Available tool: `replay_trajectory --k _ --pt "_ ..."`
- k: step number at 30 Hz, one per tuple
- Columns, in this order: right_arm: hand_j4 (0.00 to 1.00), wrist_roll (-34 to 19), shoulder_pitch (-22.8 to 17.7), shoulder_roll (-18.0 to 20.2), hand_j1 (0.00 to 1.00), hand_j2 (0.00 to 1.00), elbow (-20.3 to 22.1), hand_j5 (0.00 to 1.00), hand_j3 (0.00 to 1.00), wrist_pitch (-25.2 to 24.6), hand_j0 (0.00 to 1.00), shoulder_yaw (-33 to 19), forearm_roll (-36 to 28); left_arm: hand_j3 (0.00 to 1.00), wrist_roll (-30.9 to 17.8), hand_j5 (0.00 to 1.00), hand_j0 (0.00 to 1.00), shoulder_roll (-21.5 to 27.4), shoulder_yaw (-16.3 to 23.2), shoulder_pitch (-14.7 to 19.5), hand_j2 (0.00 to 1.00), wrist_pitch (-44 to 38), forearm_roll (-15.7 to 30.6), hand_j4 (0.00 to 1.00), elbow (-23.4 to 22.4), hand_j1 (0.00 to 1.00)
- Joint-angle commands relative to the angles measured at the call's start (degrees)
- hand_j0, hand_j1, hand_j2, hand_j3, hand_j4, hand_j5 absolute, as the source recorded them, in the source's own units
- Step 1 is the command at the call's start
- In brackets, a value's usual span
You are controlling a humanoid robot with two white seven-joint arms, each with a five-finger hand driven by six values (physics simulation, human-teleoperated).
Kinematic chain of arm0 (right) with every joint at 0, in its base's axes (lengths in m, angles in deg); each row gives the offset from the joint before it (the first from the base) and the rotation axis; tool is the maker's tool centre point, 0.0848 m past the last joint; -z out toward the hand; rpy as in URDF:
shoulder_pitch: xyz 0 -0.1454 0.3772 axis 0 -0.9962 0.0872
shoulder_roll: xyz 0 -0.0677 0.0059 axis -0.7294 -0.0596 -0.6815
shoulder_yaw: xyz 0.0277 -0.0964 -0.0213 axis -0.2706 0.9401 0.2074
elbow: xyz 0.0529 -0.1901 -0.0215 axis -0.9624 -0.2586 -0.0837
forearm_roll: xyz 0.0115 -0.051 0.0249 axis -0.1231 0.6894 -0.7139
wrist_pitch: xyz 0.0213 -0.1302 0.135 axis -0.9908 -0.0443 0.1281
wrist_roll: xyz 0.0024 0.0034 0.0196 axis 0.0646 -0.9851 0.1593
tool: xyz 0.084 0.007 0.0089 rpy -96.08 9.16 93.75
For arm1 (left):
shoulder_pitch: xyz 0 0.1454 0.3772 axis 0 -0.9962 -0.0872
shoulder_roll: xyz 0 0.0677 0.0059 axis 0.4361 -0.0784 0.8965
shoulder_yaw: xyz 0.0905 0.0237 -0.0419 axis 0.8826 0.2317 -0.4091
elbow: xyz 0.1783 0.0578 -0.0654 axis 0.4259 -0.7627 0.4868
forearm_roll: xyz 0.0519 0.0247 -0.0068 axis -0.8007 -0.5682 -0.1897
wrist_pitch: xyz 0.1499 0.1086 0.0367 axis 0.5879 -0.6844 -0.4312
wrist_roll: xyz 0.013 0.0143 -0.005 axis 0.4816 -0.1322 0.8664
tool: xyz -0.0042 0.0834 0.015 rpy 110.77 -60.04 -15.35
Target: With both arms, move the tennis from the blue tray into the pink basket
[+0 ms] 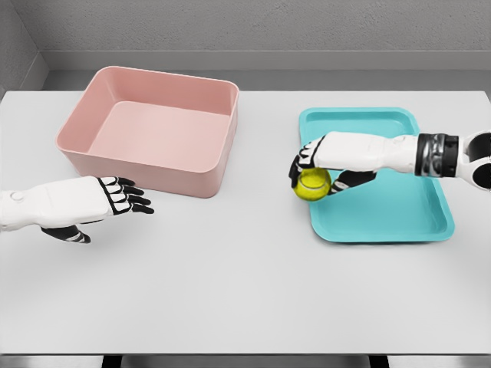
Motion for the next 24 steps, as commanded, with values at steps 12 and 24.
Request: replay_trajectory --k 12,24 --pt "0.57 -0.4 -0.1 -5.6 0.57 0.57 0.9 0.57 0.57 -0.1 0.57 1.9 -0.4 1.00 0.0 1.00 1.00 -0.5 0.0 0.1 1.00 -0.1 0.4 1.00 0.1 1.00" --pt "0.57 -1.1 0.4 -11.5 0.57 0.57 0.6 0.57 0.57 -0.1 0.57 5.5 -0.3 1.00 0.0 1.00 1.00 -0.5 0.0 0.1 1.00 -0.1 0.4 1.00 0.0 1.00"
